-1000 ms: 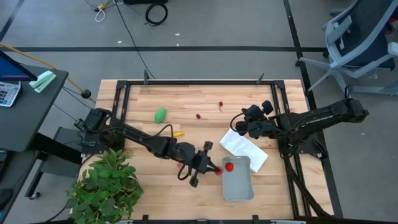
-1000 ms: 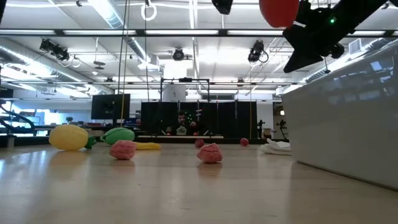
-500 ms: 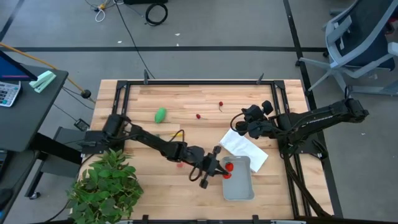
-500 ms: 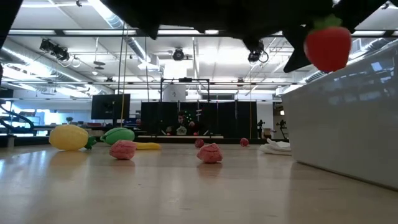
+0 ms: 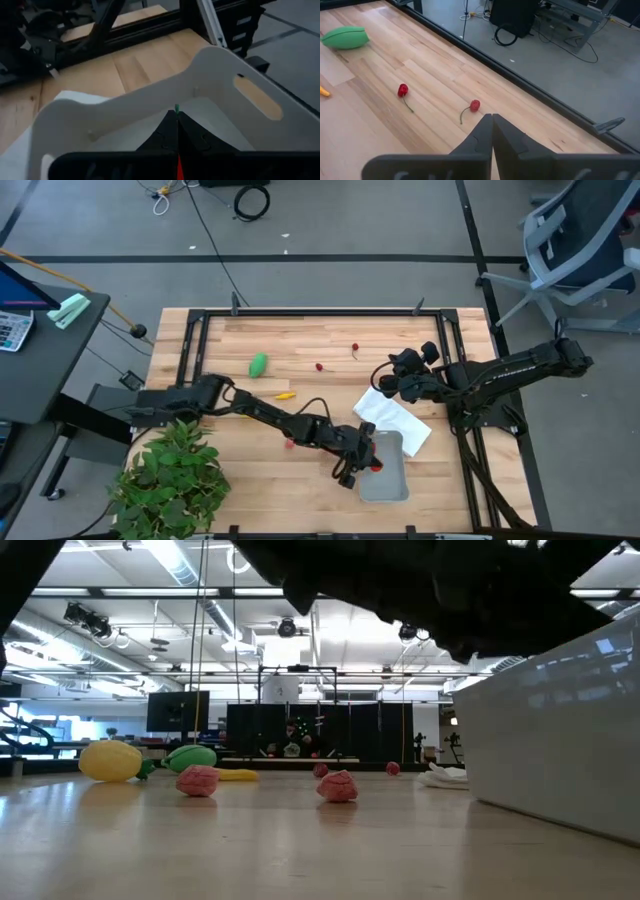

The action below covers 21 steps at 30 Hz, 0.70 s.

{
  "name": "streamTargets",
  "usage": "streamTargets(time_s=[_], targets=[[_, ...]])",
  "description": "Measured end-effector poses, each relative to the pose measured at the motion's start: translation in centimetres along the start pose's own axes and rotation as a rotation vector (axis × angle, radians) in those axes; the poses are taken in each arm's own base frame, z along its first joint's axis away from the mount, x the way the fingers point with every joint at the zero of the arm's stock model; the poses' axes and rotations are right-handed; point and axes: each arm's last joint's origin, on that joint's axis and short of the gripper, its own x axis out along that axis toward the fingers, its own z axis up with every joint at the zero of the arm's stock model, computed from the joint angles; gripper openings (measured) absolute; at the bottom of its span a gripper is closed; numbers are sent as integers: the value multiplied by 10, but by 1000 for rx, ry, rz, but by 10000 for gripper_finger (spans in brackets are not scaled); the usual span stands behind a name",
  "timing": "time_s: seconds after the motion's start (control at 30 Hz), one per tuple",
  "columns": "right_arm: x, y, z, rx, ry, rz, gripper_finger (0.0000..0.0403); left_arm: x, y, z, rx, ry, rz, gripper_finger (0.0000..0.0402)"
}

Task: Pick and placing Produce into tupperware
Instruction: Put the red strawberry into the gray bin, then put the left red cherry into the gray bin

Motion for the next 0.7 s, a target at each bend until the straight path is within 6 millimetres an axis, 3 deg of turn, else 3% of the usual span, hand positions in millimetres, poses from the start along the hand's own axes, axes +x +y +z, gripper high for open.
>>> streamTargets(time_s=[0.47,0.7], targets=[[0,0,0,0,0,0,16,2,-2,-6,1,45,-10,28],[0,0,0,0,0,0,16,2,-2,-6,6,49,-10,70]])
